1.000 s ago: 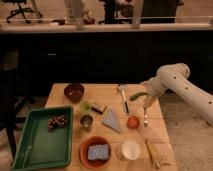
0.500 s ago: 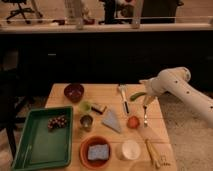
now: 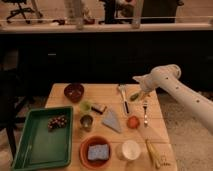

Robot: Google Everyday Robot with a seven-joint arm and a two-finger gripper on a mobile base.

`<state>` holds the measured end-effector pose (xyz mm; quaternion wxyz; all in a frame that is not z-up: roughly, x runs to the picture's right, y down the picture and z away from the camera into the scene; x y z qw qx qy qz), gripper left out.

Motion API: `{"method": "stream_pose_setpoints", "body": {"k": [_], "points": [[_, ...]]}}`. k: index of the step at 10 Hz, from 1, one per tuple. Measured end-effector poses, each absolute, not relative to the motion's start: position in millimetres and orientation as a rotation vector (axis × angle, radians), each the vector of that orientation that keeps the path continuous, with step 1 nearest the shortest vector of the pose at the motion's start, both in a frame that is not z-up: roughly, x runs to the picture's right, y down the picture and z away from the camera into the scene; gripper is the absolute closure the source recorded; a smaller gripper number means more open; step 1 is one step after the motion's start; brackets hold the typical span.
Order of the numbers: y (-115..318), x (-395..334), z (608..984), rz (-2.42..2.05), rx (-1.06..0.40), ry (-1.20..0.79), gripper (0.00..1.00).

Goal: Place pepper in purple bowl

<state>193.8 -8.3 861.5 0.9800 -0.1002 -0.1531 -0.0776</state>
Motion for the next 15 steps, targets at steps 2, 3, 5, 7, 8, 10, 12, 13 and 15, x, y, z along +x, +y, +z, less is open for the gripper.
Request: {"method": "stream_pose_setpoints", "body": {"k": [2, 3, 5, 7, 8, 10, 12, 13, 15], "points": [[-14.4, 180.2, 874.8, -0.188, -0.215, -0.333, 0.20], [-16.0, 175.2, 884.9, -0.203, -0.227, -0.351, 0.20], [-16.2, 171.8, 896.0, -0.203, -0.239, -0.370, 0.20], [-15.1, 179.9, 912.5, -0.178, -0.250, -0.386, 0.20], [-14.1, 182.4, 920.3, -0.165, -0.254, -0.393, 0.20], [-10.2, 187.7, 934.7, -0.143, -0.267, -0.400, 0.20], [-2.7, 196.1, 949.1, -0.126, -0.286, -0.399, 0.20], [0.9, 203.4, 957.2, -0.113, -0.301, -0.395, 0.20], [4.5, 208.2, 963.5, -0.103, -0.316, -0.391, 0.20]]}}
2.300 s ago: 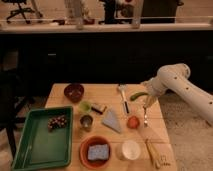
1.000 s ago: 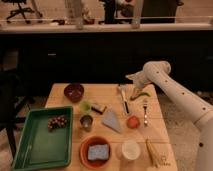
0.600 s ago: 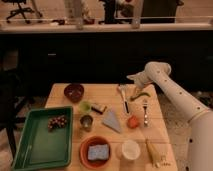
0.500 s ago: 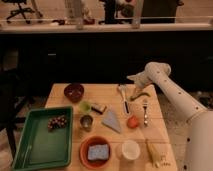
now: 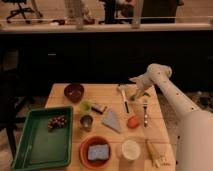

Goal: Place pepper in purple bowl

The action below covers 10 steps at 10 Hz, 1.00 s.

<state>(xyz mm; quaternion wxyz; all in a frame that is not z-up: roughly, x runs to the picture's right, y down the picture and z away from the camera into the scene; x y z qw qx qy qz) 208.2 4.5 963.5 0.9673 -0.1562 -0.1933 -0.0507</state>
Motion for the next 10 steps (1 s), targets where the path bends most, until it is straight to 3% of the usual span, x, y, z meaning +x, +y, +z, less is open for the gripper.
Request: {"method": "stream_pose_setpoints", "body": {"k": [10], "points": [[25.4, 244.1, 998.2, -0.049, -0.380, -0.366, 0.20]]}}
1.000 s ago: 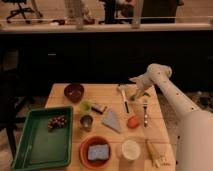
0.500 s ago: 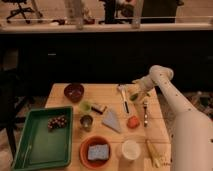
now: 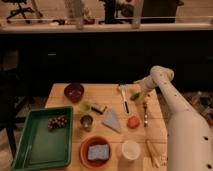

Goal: Place pepper in purple bowl

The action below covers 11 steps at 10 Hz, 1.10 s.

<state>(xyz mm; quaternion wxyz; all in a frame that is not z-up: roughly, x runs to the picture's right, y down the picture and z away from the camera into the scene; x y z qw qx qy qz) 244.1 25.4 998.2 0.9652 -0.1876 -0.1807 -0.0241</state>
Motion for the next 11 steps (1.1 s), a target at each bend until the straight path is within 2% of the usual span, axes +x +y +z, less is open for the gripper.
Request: {"method": "stream_pose_setpoints", "body": {"k": [1, 7, 8, 9, 11], "points": [[26.4, 244.4, 999.9, -0.051, -0.385, -0.365, 0.23], [29.4, 241.7, 1002.2, -0.084, -0.392, -0.382, 0.81], [27.3, 237.3, 1001.1, -0.091, -0.388, -0.391, 0.95], [26.3, 235.9, 1000.2, -0.093, -0.385, -0.397, 0.99], [25.2, 235.5, 997.7, -0.097, -0.379, -0.406, 1.00]]}}
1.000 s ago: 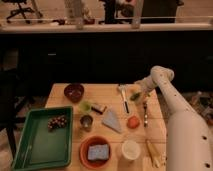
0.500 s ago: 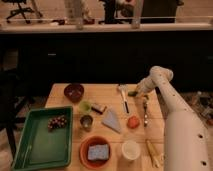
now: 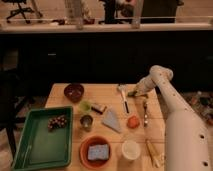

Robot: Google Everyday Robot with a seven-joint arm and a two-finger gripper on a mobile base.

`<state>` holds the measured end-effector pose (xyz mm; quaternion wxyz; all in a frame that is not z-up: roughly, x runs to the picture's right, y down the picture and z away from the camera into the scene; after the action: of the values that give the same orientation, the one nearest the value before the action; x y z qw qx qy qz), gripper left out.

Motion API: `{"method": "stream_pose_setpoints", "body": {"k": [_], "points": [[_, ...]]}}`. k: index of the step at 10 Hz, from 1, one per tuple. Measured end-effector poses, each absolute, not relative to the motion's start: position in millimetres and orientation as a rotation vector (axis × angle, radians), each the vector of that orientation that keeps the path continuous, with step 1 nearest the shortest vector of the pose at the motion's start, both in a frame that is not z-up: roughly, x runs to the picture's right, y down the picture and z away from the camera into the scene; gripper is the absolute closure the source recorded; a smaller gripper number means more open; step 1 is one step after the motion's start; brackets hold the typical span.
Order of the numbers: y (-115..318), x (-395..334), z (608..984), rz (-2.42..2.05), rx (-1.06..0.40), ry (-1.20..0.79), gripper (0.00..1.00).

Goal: Place pepper in purple bowl

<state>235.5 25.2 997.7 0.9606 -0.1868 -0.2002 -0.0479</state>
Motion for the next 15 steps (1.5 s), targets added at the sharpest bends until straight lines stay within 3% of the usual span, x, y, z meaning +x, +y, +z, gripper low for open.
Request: {"method": "stream_pose_setpoints", "body": {"k": [6, 15], "points": [[-0.6, 227.6, 953.5, -0.081, -0.276, -0.522, 1.00], [-42.2, 119.3, 865.1, -0.236, -0.085, -0.703, 1.00]]}}
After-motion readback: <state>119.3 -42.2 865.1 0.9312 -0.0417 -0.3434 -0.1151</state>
